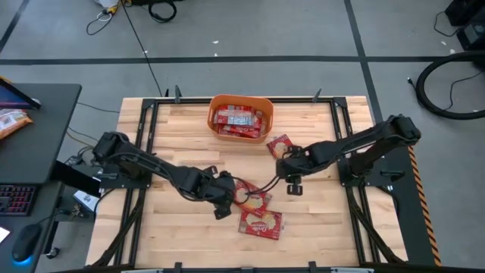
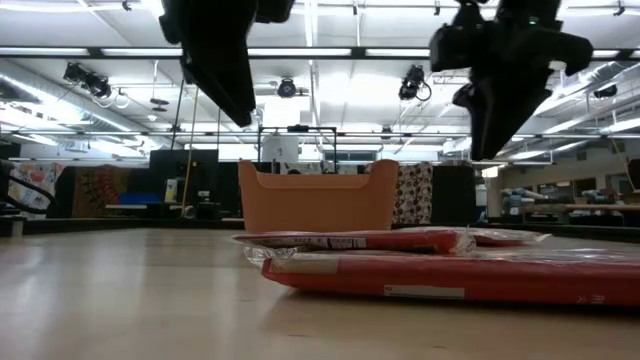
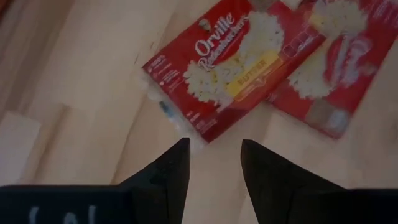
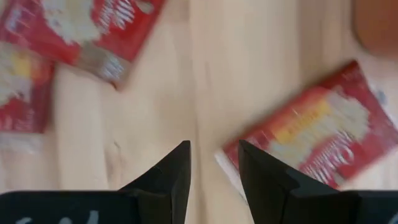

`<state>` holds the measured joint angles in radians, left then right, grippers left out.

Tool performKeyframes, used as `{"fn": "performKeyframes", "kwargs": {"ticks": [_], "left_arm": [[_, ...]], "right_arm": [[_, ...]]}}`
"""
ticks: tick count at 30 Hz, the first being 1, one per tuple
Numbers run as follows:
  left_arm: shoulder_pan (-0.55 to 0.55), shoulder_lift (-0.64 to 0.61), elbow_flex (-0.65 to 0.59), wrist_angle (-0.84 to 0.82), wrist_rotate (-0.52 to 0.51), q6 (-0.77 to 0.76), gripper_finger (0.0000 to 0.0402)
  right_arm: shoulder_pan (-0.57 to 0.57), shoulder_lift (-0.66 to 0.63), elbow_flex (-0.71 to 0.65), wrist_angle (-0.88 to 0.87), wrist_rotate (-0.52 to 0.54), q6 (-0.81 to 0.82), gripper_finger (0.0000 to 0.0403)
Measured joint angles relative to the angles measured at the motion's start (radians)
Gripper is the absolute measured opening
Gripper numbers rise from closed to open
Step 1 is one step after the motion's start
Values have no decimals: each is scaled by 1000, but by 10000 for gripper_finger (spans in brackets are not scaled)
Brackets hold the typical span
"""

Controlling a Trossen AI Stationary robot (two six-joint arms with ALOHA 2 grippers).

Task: Sort popcorn bags into baskets
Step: Put the popcorn bag into the orange bin

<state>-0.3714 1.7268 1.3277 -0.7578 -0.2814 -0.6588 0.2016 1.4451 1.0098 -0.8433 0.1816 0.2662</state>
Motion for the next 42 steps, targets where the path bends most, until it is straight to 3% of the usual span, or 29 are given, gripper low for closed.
{"fn": "performKeyframes", "kwargs": {"ticks": [7,12,20,31,36,42], "left_arm": [[-6,87,0,15,-10,251,152],[-6,132,0,71,-13,352,192],[-8,208,0,98,-6,448,266],[-9,300,3,148,-52,470,272],[-9,302,3,156,-83,468,243],[-8,305,1,155,-88,433,144]], "right_arm": [[-22,-146,-108,-7,28,116,137],[-18,-221,-157,-16,0,207,137],[0,-315,-178,-108,-18,292,137],[1,-383,-178,-112,-17,337,137],[1,-387,-178,-114,-19,342,137],[1,-387,-178,-114,-24,343,137]]}}
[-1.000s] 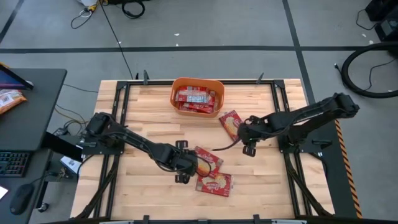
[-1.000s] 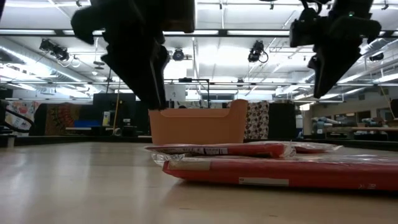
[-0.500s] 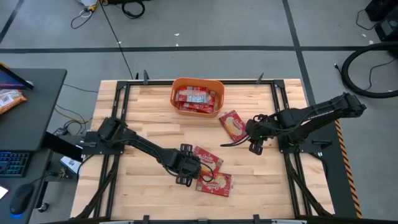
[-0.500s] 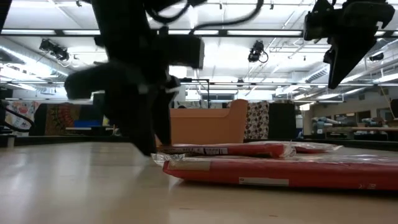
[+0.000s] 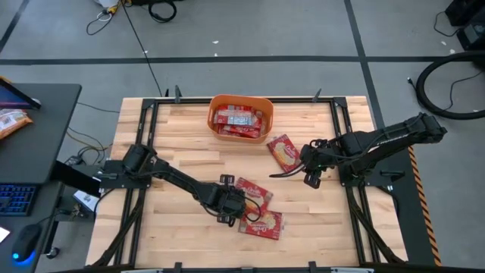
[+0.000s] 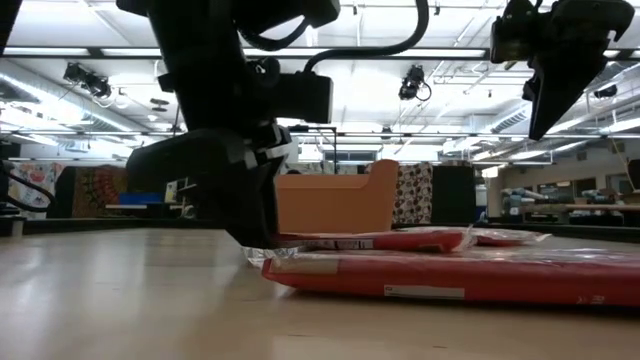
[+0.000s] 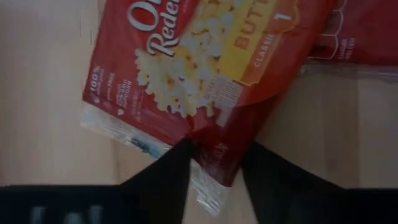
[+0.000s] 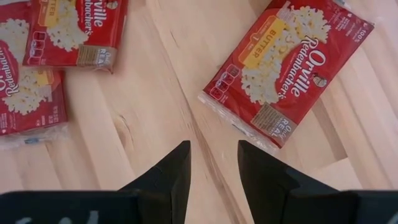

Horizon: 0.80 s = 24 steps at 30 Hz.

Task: Sort popcorn bags into baskets
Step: Put the popcorn bag into the orange bin

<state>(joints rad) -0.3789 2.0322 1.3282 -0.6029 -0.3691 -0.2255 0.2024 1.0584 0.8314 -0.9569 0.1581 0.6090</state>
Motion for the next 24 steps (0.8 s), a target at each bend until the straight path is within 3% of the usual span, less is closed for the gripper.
{"fn": "performKeyframes", "kwargs": {"ticks": [8,13,16,20,24], "left_arm": [[1,-4,0,-11,12,-77,15],[20,-55,-2,-57,114,-144,10],[31,-124,-2,-61,125,-148,8],[67,-228,-2,-79,114,-125,7],[123,-332,-1,-135,29,-119,6]], "right_arm": [[0,0,0,0,-1,-7,137],[0,0,0,0,5,-10,137],[0,0,0,0,27,-15,137],[0,0,0,4,59,-35,137],[-1,0,0,8,92,-53,137]]}}
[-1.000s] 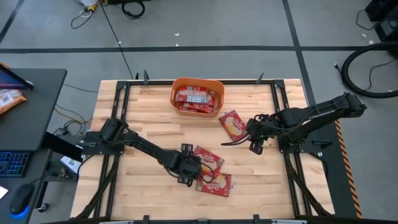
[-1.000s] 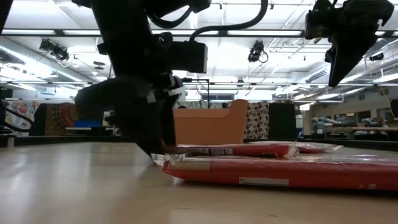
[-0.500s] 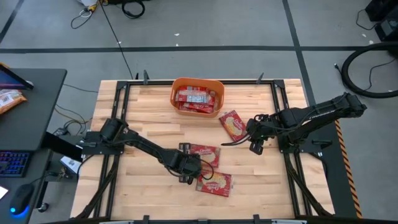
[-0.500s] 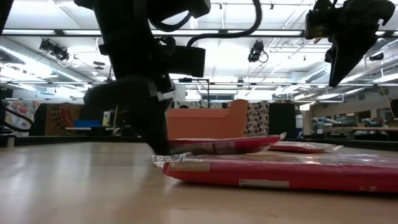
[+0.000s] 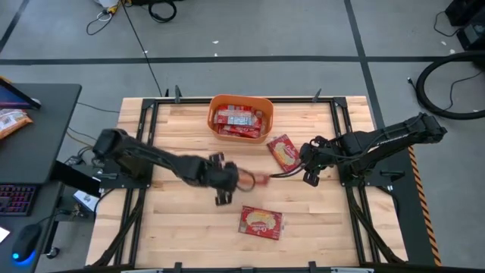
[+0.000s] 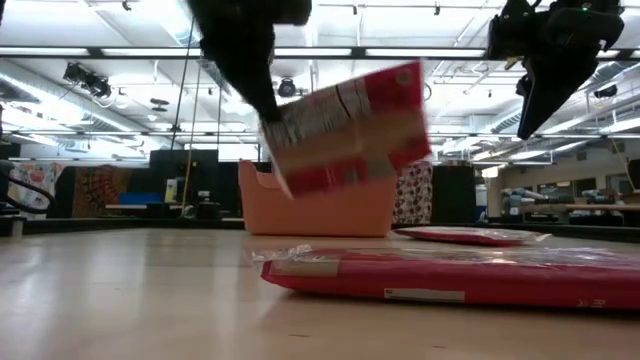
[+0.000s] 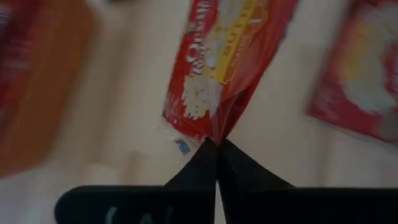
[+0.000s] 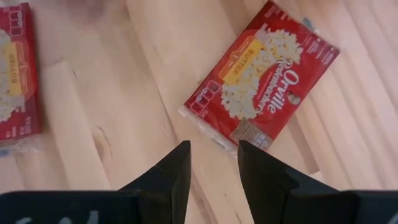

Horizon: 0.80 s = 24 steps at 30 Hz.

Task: Sort popcorn bags into baskets
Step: Put the popcorn bag into the orange bin

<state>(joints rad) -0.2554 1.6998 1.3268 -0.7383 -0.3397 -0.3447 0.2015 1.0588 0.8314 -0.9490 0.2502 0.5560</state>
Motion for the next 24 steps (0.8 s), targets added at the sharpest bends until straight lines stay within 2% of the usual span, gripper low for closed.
{"fn": "performKeyframes", "kwargs": {"ticks": [6,10,19,24], "left_arm": [[110,-132,1,-20,-132,92,5],[212,-165,2,-18,-170,209,5],[461,-113,1,2,-150,490,4],[572,-58,1,47,-74,627,4]], "right_arm": [[-2,0,0,21,21,-15,137],[-7,0,0,49,22,-20,137],[-15,0,0,62,-1,62,137],[-15,0,0,75,-13,120,137]]}}
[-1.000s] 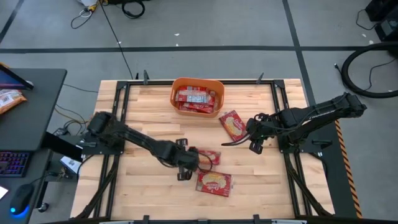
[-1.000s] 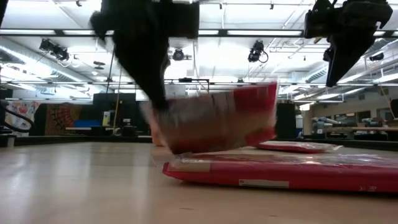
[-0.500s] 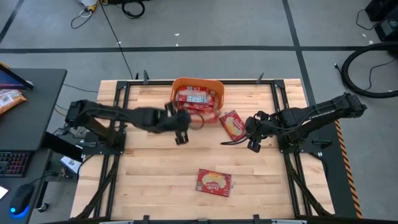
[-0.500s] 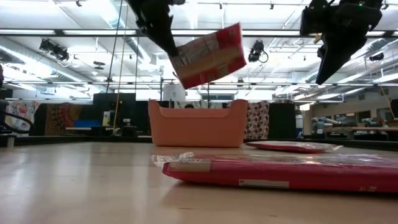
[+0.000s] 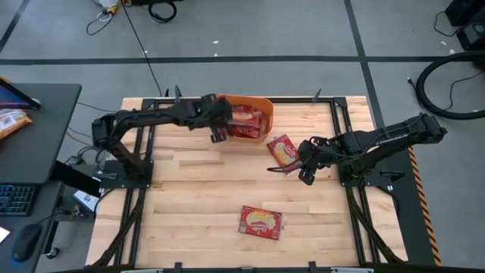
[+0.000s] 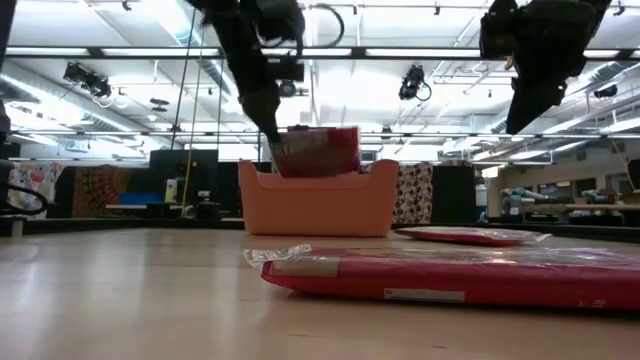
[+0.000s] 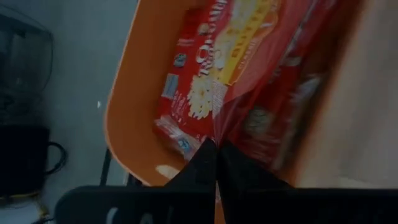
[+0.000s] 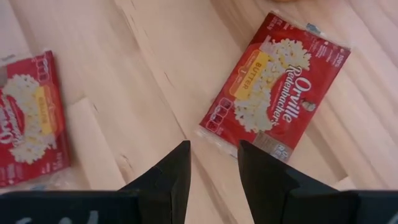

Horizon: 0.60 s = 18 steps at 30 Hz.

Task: Sort popcorn bags into baskets
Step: Put the popcorn bag into the orange bin

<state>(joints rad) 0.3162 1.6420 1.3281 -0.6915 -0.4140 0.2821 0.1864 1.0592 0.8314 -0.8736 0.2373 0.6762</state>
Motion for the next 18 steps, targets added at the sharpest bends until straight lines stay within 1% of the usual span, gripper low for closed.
{"fn": "performKeyframes", "kwargs": {"ticks": [5,12,15,18], "left_arm": [[64,62,0,36,8,89,5],[82,110,0,62,13,96,11],[68,115,0,88,1,103,28],[49,115,0,116,-20,105,60]], "right_arm": [[0,0,0,23,-3,27,137],[0,0,0,25,-3,31,137],[0,0,0,27,-4,30,137],[-1,0,0,27,-3,27,137]]}}
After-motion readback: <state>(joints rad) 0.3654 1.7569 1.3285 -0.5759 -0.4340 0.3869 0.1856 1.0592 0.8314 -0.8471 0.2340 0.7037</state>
